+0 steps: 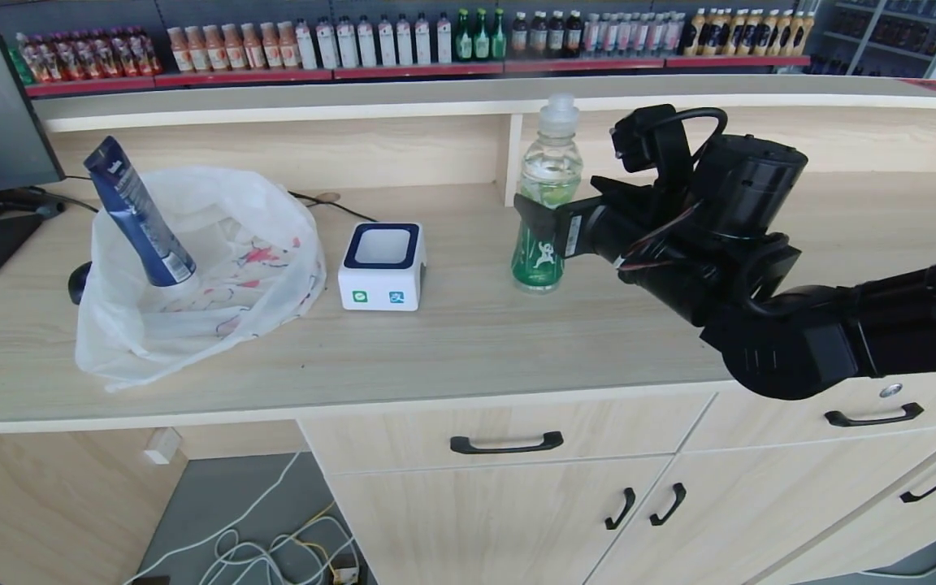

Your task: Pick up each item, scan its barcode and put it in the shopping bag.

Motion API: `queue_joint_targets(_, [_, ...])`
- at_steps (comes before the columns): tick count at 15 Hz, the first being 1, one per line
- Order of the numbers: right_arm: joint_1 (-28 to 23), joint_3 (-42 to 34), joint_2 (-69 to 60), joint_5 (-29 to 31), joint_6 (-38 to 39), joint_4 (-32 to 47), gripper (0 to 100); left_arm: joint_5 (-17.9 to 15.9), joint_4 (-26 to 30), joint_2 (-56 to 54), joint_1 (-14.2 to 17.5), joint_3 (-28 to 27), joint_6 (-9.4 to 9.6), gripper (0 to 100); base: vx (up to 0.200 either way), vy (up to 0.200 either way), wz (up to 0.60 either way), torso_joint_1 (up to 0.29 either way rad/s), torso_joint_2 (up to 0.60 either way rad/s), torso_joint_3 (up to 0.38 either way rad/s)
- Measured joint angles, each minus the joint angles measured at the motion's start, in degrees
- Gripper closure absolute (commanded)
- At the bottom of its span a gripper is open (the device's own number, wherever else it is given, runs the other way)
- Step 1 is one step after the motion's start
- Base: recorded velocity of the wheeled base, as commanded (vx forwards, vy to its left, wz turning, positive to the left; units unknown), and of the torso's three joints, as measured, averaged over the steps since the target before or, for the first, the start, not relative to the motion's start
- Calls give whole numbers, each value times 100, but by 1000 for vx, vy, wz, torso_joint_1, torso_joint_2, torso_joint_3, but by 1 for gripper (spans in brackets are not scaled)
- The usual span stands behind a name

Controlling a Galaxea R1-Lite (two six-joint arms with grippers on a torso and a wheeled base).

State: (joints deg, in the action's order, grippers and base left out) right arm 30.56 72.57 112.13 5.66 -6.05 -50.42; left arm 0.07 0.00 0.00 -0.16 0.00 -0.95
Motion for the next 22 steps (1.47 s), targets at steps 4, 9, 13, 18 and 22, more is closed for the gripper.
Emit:
queue_joint_targets(4, [-5, 78, 138, 15, 26, -29, 0, 0, 0, 0, 0, 0, 0, 0, 0, 0, 0, 0, 0, 0])
queue_joint_targets(9, [-59, 794, 595, 15, 66, -35, 0, 0, 0, 0, 0, 0, 2, 0, 0, 0, 0, 0, 0, 0])
queue_joint_targets(13, [-91, 1379, 1012, 15, 63, -29, 0, 0, 0, 0, 0, 0, 0, 0, 0, 0, 0, 0, 0, 0])
queue_joint_targets(18, [-179, 1460, 1161, 15, 59, -21, 0, 0, 0, 0, 0, 0, 0, 0, 0, 0, 0, 0, 0, 0])
queue_joint_targets(22, [-190, 1557, 1253, 15, 61, 0, 0, 0, 0, 0, 0, 0, 0, 0, 0, 0, 0, 0, 0, 0])
